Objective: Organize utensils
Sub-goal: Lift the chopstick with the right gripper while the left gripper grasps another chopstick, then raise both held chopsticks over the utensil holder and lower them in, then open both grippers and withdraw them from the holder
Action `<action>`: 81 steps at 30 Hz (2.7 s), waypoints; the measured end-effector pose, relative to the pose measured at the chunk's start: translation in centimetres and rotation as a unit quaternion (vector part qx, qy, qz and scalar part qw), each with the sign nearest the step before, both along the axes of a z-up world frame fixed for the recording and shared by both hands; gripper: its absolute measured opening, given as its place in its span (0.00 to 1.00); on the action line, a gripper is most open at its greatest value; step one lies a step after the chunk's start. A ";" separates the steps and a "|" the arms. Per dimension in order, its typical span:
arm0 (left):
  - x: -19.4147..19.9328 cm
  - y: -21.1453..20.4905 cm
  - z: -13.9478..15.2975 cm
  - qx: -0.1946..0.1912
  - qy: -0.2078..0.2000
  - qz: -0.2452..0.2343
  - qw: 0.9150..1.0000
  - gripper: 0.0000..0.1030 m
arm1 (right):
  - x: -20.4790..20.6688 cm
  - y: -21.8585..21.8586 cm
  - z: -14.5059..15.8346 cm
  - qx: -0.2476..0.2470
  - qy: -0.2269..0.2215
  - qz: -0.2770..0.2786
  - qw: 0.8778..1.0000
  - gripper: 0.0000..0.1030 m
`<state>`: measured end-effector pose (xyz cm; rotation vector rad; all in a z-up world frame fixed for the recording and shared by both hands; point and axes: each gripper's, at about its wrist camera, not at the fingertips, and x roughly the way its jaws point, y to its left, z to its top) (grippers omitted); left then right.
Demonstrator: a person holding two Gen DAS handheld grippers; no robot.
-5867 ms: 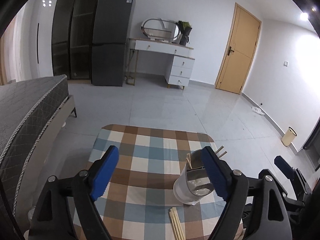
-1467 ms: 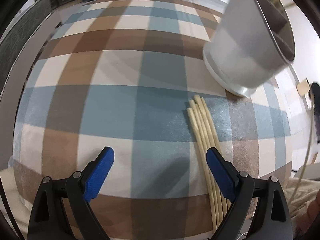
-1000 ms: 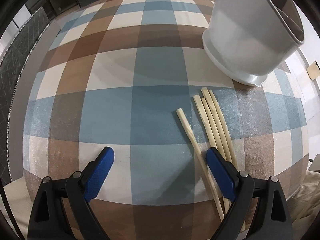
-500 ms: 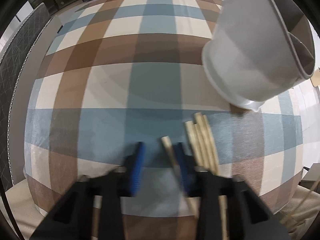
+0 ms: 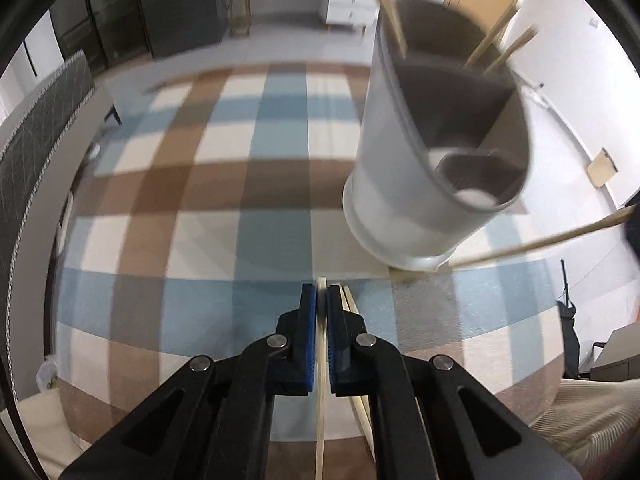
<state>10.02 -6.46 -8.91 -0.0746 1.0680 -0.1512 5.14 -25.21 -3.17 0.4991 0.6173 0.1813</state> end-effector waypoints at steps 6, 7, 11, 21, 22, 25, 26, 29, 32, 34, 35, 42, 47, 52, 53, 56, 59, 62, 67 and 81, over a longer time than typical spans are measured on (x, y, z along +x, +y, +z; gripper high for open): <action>-4.4 2.3 3.4 -0.058 -0.056 0.021 0.997 0.00 | -1.8 2.5 1.0 -0.046 -0.022 0.034 0.998 0.05; -4.8 2.3 3.7 -0.063 -0.064 0.023 0.996 0.00 | -2.0 2.7 1.1 -0.052 -0.025 0.037 0.998 0.05; -6.3 3.7 5.5 -0.085 -0.109 0.024 0.990 0.00 | -3.1 3.7 1.5 -0.082 -0.035 0.045 0.995 0.05; -8.2 5.0 7.8 -0.128 -0.180 0.024 0.975 0.00 | -5.0 5.0 2.2 -0.111 -0.040 0.054 0.992 0.05; -8.2 5.0 8.0 -0.129 -0.185 0.023 0.974 0.00 | -5.2 5.2 2.4 -0.115 -0.043 0.056 0.991 0.05; -8.5 5.0 9.0 -0.132 -0.200 0.022 0.971 0.00 | -5.6 5.6 3.0 -0.123 -0.050 0.060 0.989 0.05; -8.4 5.0 9.5 -0.134 -0.206 0.021 0.969 0.00 | -5.8 5.7 3.3 -0.125 -0.054 0.062 0.989 0.05; -8.2 5.0 10.9 -0.142 -0.222 0.020 0.964 0.00 | -6.0 5.9 4.1 -0.127 -0.066 0.064 0.988 0.05; -7.6 4.8 12.6 -0.147 -0.242 0.017 0.959 0.00 | -6.1 6.0 5.3 -0.125 -0.079 0.065 0.987 0.05; -7.1 4.6 13.7 -0.149 -0.255 0.015 0.955 0.00 | -6.1 5.9 6.0 -0.124 -0.087 0.065 0.986 0.05; -6.8 4.5 14.4 -0.152 -0.262 0.014 0.953 0.00 | -5.9 5.7 6.5 -0.125 -0.091 0.064 0.986 0.05; -3.4 3.2 18.6 -0.159 -0.305 0.003 0.939 0.00 | -4.1 3.5 11.6 -0.123 -0.126 0.061 0.983 0.05; -0.5 2.4 19.9 -0.154 -0.331 0.014 0.931 0.00 | -1.6 2.2 15.3 -0.133 -0.149 0.057 0.978 0.05; 3.1 1.6 19.6 -0.152 -0.335 0.018 0.929 0.00 | 2.0 1.5 17.9 -0.137 -0.160 0.050 0.976 0.05; 3.8 1.4 19.4 -0.150 -0.338 0.019 0.929 0.00 | 2.5 1.5 18.1 -0.137 -0.160 0.051 0.976 0.05; 5.3 1.1 18.3 -0.144 -0.342 0.024 0.928 0.00 | 4.8 1.8 18.3 -0.139 -0.156 0.059 0.976 0.05; 6.2 1.4 17.0 -0.144 -0.339 0.042 0.929 0.00 | 6.7 2.4 17.6 -0.142 -0.146 0.071 0.976 0.05; 7.2 1.9 15.3 -0.157 -0.328 0.053 0.930 0.00 | 8.2 2.7 16.3 -0.144 -0.132 0.080 0.978 0.05; 7.9 1.6 14.2 -0.159 -0.325 0.050 0.931 0.00 | 10.1 2.9 13.7 -0.143 -0.107 0.087 0.980 0.05; 5.5 0.0 14.7 -0.159 -0.333 -0.001 0.930 0.00 | 10.6 2.9 10.3 -0.144 -0.062 0.105 0.982 0.05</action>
